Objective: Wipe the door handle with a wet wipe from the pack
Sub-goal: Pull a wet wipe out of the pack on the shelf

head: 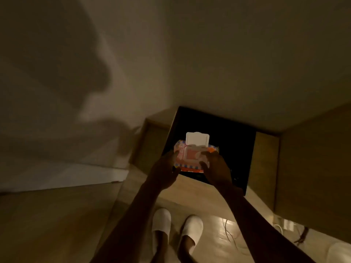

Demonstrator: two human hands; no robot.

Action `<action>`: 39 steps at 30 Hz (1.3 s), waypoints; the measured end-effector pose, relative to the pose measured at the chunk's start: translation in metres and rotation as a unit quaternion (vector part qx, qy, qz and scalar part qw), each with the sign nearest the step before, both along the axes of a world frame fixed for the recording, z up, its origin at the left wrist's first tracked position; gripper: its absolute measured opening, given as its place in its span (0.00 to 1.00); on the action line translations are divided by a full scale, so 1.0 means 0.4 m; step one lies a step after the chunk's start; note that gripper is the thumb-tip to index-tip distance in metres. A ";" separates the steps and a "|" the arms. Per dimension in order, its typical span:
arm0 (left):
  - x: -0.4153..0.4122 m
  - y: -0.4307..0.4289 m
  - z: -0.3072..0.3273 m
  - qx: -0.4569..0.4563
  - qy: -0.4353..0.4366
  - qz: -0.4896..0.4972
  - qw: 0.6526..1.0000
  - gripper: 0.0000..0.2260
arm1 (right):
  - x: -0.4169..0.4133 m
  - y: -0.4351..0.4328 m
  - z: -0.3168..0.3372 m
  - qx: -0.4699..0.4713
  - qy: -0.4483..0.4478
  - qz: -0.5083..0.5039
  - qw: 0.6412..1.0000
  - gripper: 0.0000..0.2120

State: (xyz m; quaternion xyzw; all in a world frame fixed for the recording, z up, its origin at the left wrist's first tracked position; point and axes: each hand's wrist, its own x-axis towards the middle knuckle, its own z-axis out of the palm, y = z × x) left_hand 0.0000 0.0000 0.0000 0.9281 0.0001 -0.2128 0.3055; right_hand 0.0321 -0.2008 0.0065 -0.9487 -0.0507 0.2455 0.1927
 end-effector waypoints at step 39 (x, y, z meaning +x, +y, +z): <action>0.142 -0.055 -0.189 0.083 -0.113 -0.046 0.989 0.32 | 0.031 -0.010 -0.142 0.306 -0.172 -0.203 0.914 0.09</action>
